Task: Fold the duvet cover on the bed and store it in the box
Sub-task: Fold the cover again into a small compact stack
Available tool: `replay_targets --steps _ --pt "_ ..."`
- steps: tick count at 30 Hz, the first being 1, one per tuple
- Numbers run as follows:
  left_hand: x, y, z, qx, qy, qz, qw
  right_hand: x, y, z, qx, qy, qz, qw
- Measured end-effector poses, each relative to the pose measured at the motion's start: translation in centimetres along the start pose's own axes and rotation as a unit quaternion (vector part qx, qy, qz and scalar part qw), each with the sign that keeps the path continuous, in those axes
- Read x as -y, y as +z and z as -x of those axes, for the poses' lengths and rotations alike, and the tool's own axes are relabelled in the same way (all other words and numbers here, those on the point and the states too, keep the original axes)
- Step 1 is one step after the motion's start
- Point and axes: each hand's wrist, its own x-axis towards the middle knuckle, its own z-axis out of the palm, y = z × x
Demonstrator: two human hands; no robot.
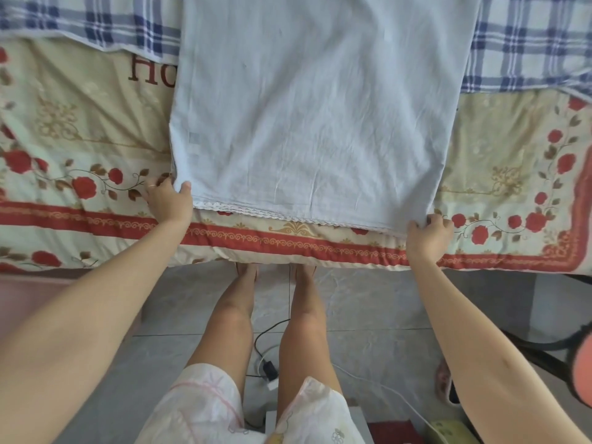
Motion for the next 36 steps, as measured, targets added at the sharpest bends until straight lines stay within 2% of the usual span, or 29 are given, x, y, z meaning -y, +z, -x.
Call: replay_targets --steps 1,2,3,4,5,6,8,9,12,13,14,15,17,18,19,21,24,26,28,32,36 --pt "-0.3 0.0 0.5 -0.006 -0.007 0.078 0.997 0.4 -0.3 0.4 0.018 -0.013 -0.033 0.999" --pt "-1.1 -0.4 0.9 0.009 -0.053 0.196 0.979 1.0 -0.5 0.7 0.047 0.000 -0.094 0.994" --pt "-2.1 -0.9 1.2 0.041 -0.131 0.340 0.931 1.8 -0.9 0.7 0.081 0.037 -0.185 0.979" --pt "-2.9 -1.3 1.1 0.087 -0.213 0.480 0.847 2.6 -1.4 0.5 0.119 0.092 -0.291 0.945" --pt "-3.7 -2.0 0.9 0.120 -0.264 0.577 0.763 3.4 -1.8 0.1 0.159 0.151 -0.396 0.891" --pt "-4.7 -2.8 0.7 0.143 -0.276 0.615 0.725 3.9 -2.4 -0.3 0.199 0.198 -0.492 0.824" --pt "-6.6 -4.3 0.5 0.164 -0.258 0.635 0.709 4.7 -3.5 -1.1 0.272 0.219 -0.630 0.694" --pt "-7.7 -5.0 0.3 0.169 -0.241 0.648 0.702 5.2 -4.1 -1.5 0.301 0.197 -0.669 0.650" --pt "-10.4 -7.8 -0.6 0.198 -0.156 0.690 0.678 6.8 -6.8 -2.4 0.335 0.113 -0.741 0.571" --pt "-10.8 -8.5 -1.1 0.197 -0.139 0.704 0.668 6.9 -7.3 -2.5 0.320 0.103 -0.758 0.559" --pt "-10.8 -8.7 -1.8 0.187 -0.123 0.701 0.677 7.0 -7.5 -2.6 0.296 0.107 -0.764 0.564" --pt "-10.4 -8.8 -2.0 0.186 -0.102 0.666 0.715 6.7 -7.3 -2.8 0.266 0.133 -0.744 0.598" --pt "-8.8 -7.7 -2.0 0.177 -0.091 0.502 0.842 5.8 -5.8 -3.5 0.219 0.188 -0.638 0.714" --pt "-7.5 -6.8 -2.0 0.161 -0.105 0.415 0.889 5.2 -5.0 -3.8 0.192 0.216 -0.569 0.770" --pt "-6.2 -6.0 -2.1 0.142 -0.124 0.349 0.918 4.5 -4.0 -4.0 0.166 0.232 -0.498 0.819" --pt "-4.2 -4.5 -1.7 0.104 -0.118 0.251 0.955 2.8 -2.2 -4.1 0.149 0.238 -0.382 0.880" --pt "-1.6 -2.3 -1.5 0.080 -0.086 0.180 0.977 0.4 0.1 -2.9 0.159 0.217 -0.219 0.938" --pt "-1.2 -1.8 -1.4 0.068 -0.063 0.181 0.979 0.0 0.8 -2.8 0.120 0.177 -0.157 0.964" --pt "-1.2 -1.4 -1.8 0.064 -0.051 0.192 0.978 0.5 1.1 -3.0 0.093 0.158 -0.153 0.971" --pt "0.2 -1.3 -1.5 0.079 -0.070 0.203 0.973 0.1 1.6 -2.8 0.098 0.203 -0.228 0.947" --pt "1.4 -1.1 -1.2 0.097 -0.100 0.215 0.967 -0.2 1.3 -2.8 0.097 0.205 -0.271 0.935"
